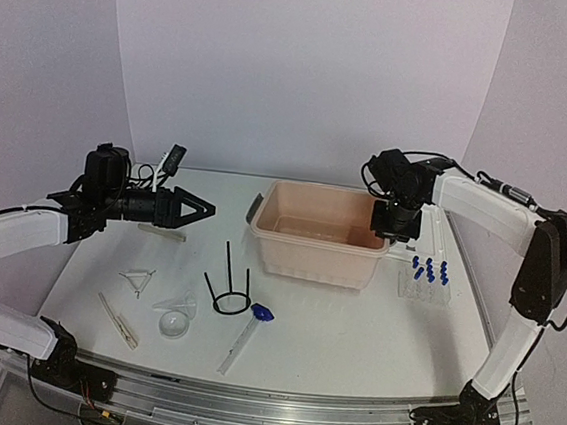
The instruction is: Organize the chemistry lab equipment
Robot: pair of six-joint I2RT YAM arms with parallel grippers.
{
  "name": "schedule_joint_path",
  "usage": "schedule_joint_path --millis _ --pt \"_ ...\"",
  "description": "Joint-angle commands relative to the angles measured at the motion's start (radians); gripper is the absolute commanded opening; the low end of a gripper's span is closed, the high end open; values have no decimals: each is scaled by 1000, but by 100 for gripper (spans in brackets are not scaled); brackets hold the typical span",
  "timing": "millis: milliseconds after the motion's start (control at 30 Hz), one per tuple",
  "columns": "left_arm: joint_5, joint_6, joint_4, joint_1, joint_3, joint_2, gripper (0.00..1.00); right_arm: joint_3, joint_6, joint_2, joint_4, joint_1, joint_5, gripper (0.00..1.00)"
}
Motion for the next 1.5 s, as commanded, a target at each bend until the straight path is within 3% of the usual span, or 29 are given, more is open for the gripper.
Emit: schedule_joint_path --millis 0,433,533,833,1100,1300,1367,1467 --pt "34 16 46 -1 6 21 100 -35 -41 -64 40 -13 6 0" --pt "14 25 11 -1 39 110 100 -104 -261 6 198 -41 -264 2" --pt "9 20 7 -1 42 121 100 -107 -266 26 224 -53 -270 12" --pt "-23 -6 -16 -1 30 104 100 -140 -190 -36 274 -57 -210 59" --pt "-83 -12 -83 -1 -14 96 99 -151 -164 -167 286 -58 -205 82" --pt "-56 -16 -69 -24 -102 134 98 -237 -244 -285 326 -58 -254 86" --pt "-59 28 -81 -76 -103 164 96 -271 -284 -315 345 -57 -278 86" --pt "-218 139 -174 -241 -55 222 95 -319 -323 -358 376 -58 -330 85"
